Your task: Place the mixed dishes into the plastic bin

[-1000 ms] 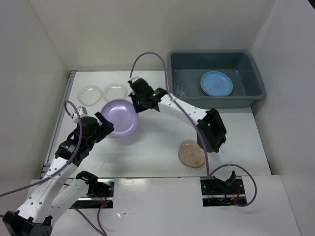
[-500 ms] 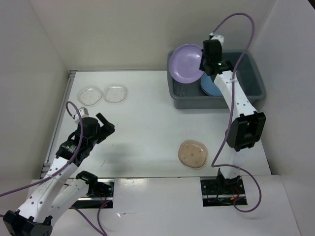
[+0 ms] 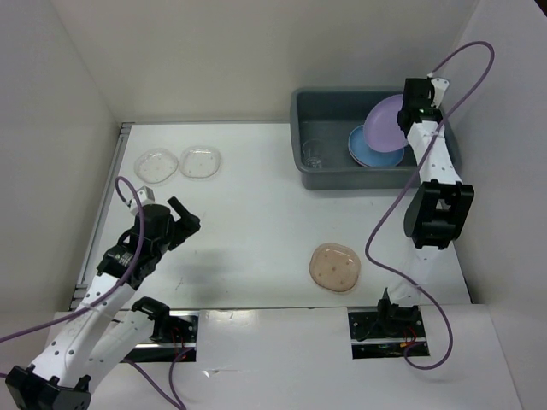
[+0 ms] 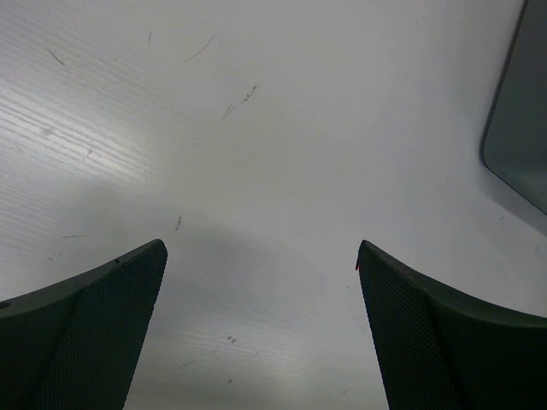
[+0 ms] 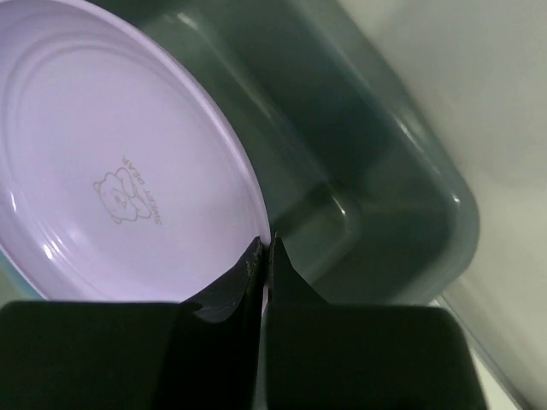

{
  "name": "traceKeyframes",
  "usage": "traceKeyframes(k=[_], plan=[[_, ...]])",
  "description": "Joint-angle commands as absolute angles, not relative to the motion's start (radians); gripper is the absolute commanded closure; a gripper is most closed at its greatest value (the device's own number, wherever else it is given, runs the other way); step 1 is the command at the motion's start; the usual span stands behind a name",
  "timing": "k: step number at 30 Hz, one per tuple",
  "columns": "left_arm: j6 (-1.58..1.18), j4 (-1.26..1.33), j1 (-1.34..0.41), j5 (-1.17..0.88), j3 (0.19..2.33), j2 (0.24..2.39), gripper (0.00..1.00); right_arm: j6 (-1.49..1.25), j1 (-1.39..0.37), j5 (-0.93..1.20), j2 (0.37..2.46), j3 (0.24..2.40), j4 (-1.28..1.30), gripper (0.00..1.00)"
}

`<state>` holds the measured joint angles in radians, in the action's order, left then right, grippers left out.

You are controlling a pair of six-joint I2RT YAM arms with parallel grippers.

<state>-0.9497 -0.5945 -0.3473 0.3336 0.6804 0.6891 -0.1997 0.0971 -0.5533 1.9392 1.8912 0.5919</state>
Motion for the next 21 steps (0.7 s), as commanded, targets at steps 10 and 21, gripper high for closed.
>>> traceKeyframes(k=[10,21], plan=[[-0.956,-0.572,-0.341,0.322,0.692,0.706,0.01,-0.235,0.101,-0.532,2.177,2.028,0.588,1.00],[-0.946,-0.532,-0.341,0.322,0.692,0.745,0.01,-0.224,0.086,-0.422,2.044,2.054,0.615,0.40]])
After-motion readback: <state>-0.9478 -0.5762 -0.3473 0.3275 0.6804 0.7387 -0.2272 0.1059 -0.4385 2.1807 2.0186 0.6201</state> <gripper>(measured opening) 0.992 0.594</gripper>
